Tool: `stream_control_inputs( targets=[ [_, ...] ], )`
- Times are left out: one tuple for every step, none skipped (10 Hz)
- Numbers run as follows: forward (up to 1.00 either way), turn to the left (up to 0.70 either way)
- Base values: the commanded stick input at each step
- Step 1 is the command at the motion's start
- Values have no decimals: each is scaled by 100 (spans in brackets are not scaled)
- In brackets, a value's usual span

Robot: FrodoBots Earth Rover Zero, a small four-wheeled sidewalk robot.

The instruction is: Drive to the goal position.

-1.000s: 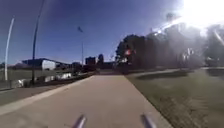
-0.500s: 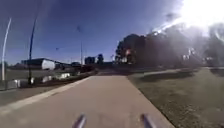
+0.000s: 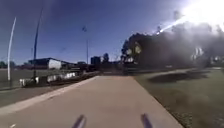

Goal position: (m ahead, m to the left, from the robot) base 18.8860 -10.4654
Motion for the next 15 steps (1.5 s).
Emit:
stream_control_inputs(
  targets=[
    [100, 0],
    [100, 0],
    [100, 0],
    [100, 40],
    [100, 40],
    [100, 0],
    [100, 0],
    [100, 0],
    [100, 0],
    [100, 0],
    [100, 0],
    [100, 0],
    [100, 0],
    [100, 0],
    [100, 0]
  ],
)
